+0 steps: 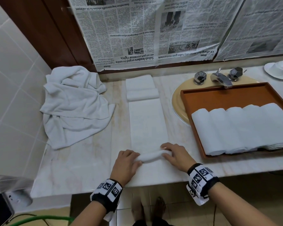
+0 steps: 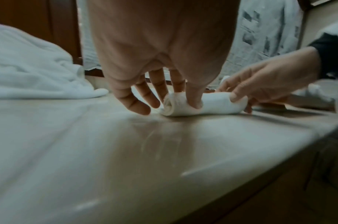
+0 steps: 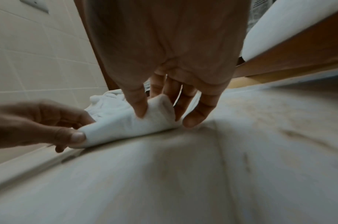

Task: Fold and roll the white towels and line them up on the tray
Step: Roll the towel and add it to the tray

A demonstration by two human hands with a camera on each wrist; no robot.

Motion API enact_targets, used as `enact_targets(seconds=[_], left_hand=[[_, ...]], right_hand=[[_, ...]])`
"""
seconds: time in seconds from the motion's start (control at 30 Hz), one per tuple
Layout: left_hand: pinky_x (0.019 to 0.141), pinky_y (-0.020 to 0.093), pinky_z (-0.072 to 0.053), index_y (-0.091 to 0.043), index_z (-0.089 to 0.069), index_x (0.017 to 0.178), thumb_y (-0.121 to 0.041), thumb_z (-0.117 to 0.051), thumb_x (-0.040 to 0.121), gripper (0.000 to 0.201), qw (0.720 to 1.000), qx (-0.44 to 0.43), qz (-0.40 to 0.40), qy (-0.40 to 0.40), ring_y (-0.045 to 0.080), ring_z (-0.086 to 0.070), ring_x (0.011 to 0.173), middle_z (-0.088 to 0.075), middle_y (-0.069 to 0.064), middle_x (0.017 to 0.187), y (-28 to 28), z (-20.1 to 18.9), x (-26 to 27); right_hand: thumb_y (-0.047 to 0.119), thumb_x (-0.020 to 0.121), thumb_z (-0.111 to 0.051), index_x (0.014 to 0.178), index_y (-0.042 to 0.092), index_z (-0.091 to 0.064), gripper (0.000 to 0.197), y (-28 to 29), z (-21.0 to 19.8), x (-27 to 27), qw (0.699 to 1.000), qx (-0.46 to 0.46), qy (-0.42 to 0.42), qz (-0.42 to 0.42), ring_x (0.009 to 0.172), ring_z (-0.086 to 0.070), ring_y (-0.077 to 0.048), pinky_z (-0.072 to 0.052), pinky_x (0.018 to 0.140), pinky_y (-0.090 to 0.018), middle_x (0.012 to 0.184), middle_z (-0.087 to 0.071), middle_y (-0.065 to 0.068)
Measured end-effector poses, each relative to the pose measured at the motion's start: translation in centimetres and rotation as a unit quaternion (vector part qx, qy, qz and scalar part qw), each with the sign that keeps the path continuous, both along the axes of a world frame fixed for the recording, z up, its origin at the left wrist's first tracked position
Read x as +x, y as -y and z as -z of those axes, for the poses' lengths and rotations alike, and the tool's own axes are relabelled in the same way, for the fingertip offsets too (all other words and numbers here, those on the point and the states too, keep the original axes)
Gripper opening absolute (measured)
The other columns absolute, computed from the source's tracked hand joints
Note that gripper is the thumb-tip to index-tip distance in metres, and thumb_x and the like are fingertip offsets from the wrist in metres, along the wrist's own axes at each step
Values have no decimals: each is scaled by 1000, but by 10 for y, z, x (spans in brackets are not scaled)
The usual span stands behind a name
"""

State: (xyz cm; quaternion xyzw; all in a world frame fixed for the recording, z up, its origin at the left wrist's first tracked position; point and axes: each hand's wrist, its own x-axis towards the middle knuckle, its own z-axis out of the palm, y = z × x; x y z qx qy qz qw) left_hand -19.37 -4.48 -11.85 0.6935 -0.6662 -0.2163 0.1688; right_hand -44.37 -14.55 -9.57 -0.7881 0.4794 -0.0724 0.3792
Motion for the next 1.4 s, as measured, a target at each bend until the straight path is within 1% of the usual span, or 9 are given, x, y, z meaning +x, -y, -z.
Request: enact_targets(seconds=[0.1,0.27,0.4,0.6,0.73,0.93,1.07,1.2,1.4], left_hand=[[82,16,-32,-22,-70,115,-50,-50,93,41,996,30,-35,-79,11,-51,96,-57,-8,104,5,-6,1],[71,22,-31,-24,-63,101,-45,-50,96,26,985,64,-109,-118,17,-58,88,-64,-1,92,22,-12,-4],[80,32,-43,-23,-60,117,-31,-51,100,22,992,46,-114,-12,22,-46,106,-50,-1,116,25,-16,-18],[69,40,-51,-19,-69,101,-20,-57,99,13,996,-23,-88,15,24,-45,98,-58,-2,101,20,-7,-24],[72,32,-52,-24,-70,110,-50,-56,93,34,997,-57,-30,31,22,-47,102,-60,-7,110,5,-3,-19],[64,37,-51,-32,-60,119,-56,-45,89,41,997,-42,-6,60,23,-56,92,-62,-9,95,-1,-3,-18],[85,35,-44,-33,-60,124,-53,-45,96,37,997,46,-47,-26,18,-50,103,-61,-7,105,11,-6,-12],[77,31,-43,-26,-61,117,-40,-58,97,25,984,40,-105,-135,21,-61,92,-65,-4,92,19,-11,-12],[83,30,-42,-23,-64,119,-49,-53,97,36,984,100,-126,-75,19,-57,99,-52,-1,106,20,-17,-18]], right_hand=[[31,99,-55,109,20,-63,17,-1,4,1,1000,-24,12,8,91,-60,-19,-42,78,-29,100,-68,2],[27,99,-52,115,23,-56,17,-6,5,12,996,-80,-21,32,82,-58,-22,-49,73,-35,106,-51,1],[3,68,-77,97,21,-64,36,-9,5,20,974,-187,-114,-55,65,-55,-23,-36,46,-26,94,-56,-4],[39,73,-55,97,18,-66,34,-8,9,15,962,-205,-131,-126,86,-56,-22,-51,60,-33,99,-57,0],[34,77,-47,90,11,-66,33,-12,10,18,969,-183,-122,-113,84,-56,-24,-49,62,-34,95,-55,-2],[32,95,-54,129,20,-57,36,2,4,9,993,-64,-49,-88,111,-48,-14,-39,90,-27,117,-58,2],[36,99,-53,122,19,-58,28,0,8,4,997,-44,-21,-58,104,-53,-16,-37,87,-26,114,-62,1],[32,100,-51,120,20,-57,24,-4,9,9,998,-67,15,6,93,-58,-18,-45,82,-33,109,-54,0],[25,101,-46,109,18,-63,21,-5,9,22,989,-122,-82,-4,85,-57,-26,-48,72,-36,101,-55,-3]])
